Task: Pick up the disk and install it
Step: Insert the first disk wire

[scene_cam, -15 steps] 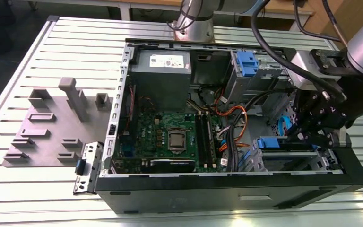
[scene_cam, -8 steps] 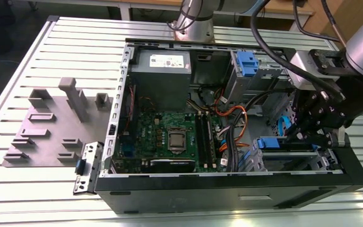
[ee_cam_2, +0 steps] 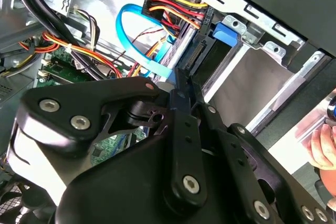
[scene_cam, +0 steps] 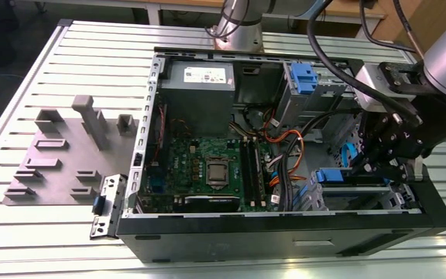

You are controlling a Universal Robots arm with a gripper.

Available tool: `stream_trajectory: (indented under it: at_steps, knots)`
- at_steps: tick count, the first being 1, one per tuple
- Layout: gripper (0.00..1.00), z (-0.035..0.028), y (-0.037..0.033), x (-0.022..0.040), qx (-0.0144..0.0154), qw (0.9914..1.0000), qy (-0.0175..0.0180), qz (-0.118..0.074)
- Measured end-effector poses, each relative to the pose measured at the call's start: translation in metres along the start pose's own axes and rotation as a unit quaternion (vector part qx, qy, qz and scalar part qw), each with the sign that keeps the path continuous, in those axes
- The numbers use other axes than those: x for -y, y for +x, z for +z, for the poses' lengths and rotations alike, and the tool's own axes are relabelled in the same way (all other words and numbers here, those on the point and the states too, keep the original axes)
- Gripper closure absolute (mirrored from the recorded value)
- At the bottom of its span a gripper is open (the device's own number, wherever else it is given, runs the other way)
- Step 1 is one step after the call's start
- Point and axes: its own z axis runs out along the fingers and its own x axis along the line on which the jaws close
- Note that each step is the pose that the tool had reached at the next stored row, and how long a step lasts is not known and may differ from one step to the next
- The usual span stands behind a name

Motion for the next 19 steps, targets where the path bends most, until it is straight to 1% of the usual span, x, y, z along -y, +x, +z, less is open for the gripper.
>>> stream_trajectory:
  at_steps: [2, 6, 8, 19]
  knots:
    - [0.84, 0.0018, 0.0001, 0.0000, 0.0001, 1.00000, 0.0000, 0.000]
    - [0.84, 0.0019, 0.0001, 0.0001, -0.0001, 1.00000, 0.0000, 0.000]
    - [0.84, 0.0030, 0.0001, 0.0001, 0.0000, 1.00000, 0.0000, 0.000]
    - [0.84, 0.0034, 0.0001, 0.0001, 0.0000, 1.00000, 0.0000, 0.000]
